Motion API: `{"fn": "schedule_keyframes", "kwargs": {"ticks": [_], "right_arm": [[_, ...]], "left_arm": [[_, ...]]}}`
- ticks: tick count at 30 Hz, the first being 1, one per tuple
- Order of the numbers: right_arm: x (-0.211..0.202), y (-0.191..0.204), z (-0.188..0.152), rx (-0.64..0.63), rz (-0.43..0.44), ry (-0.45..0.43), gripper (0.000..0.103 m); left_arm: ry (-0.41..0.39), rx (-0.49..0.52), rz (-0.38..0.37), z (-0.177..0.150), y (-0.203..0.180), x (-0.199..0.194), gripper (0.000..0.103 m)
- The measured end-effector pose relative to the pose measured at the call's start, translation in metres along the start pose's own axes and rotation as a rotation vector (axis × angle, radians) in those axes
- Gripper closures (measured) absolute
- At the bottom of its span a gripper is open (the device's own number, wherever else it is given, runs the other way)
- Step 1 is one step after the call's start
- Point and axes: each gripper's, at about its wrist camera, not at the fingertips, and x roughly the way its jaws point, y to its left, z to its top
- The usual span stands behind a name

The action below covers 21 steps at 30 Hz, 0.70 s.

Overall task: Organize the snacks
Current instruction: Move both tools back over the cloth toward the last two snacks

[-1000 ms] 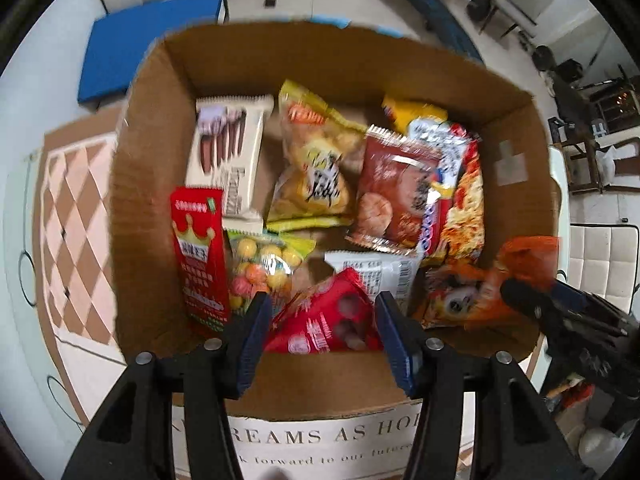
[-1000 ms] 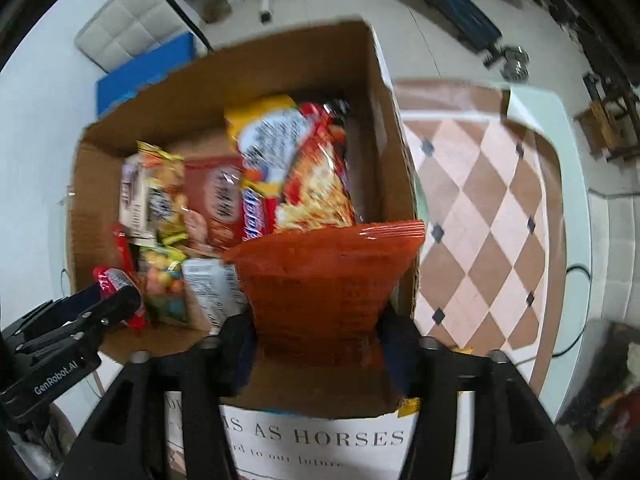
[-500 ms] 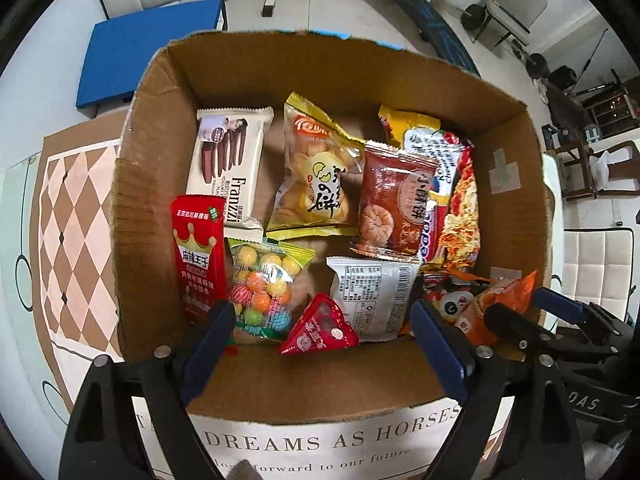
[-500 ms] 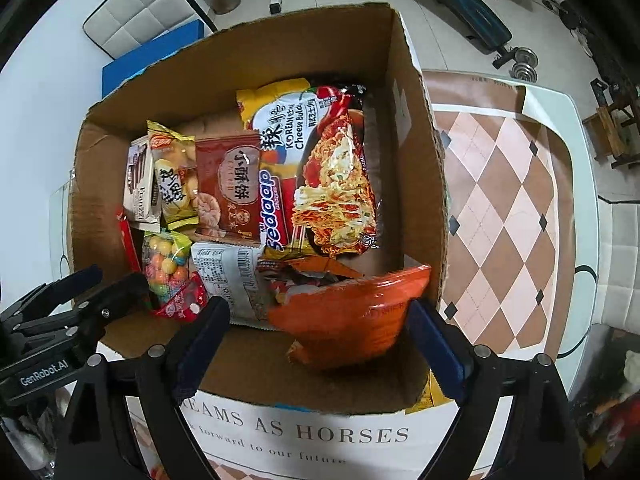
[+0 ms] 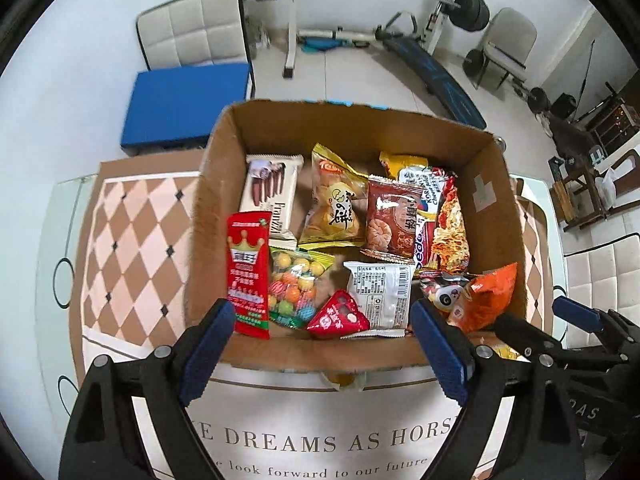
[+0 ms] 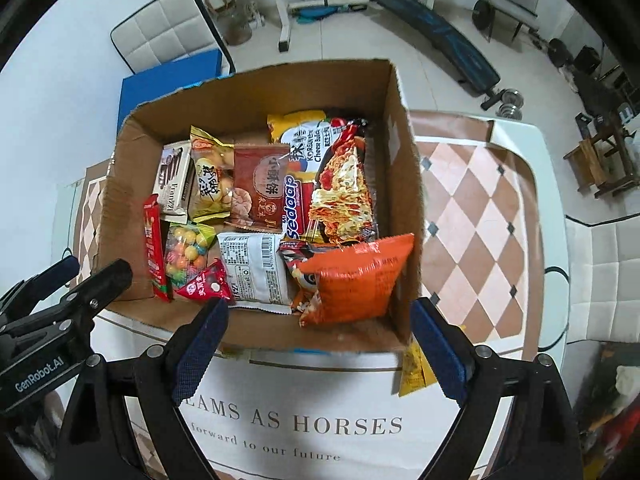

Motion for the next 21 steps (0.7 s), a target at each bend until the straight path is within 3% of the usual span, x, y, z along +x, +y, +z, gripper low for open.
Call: {"fn": "schedule_keyframes", "kwargs": {"ticks": [13,18,21], "right_arm": [[-0.066,0.008,-0.045,-0.017,-0.035,-0.153,0.009],[-0.087,0.01,-0.059,-0.012,-0.018,-0.195,0.009],[-0.096,0.008,-0.066,0.006,0.021,-0.212,0.008]], "left_arm": [[-0.157,0.013,0.032,-0.042,0.0,-0.068,0.013],[-0.191,0.005,0.058,-0.051,0.001,-0.084,0.013],[-0.211,-0.014,0.03,-0.055,0.002,-0.088,0.013]]}}
